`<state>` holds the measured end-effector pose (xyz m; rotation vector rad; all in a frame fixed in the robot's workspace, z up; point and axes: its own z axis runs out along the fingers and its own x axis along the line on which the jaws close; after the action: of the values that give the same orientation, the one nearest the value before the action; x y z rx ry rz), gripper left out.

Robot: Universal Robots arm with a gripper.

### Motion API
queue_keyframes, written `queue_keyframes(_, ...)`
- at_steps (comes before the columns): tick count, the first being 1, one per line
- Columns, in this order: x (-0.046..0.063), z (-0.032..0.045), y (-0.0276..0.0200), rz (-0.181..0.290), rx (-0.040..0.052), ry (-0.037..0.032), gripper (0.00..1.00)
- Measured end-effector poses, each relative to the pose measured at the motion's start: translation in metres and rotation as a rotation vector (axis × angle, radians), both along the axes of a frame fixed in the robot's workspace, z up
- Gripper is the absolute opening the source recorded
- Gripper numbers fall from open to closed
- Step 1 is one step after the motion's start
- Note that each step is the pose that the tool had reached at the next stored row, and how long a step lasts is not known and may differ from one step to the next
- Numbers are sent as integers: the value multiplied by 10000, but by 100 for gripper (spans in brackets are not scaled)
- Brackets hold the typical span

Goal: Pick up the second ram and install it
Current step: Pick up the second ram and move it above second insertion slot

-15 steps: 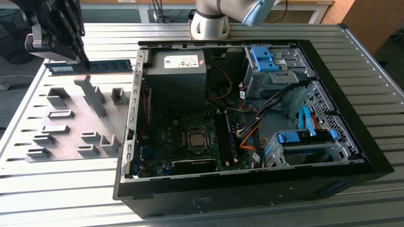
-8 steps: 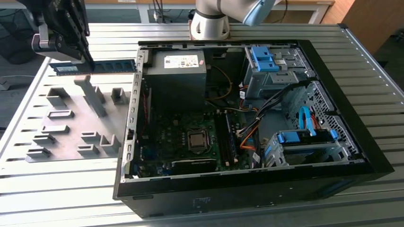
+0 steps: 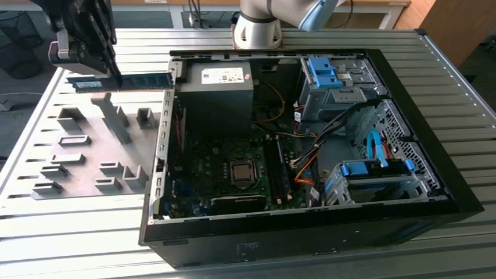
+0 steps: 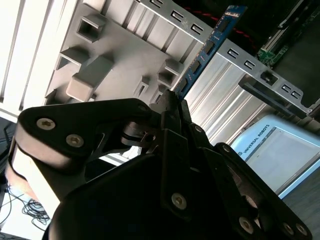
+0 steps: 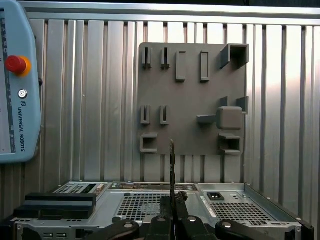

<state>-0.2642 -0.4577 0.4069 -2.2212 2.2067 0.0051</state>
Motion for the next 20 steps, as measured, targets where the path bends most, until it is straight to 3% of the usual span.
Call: queue_keyframes(20,201,0,0,0,0,0,14)
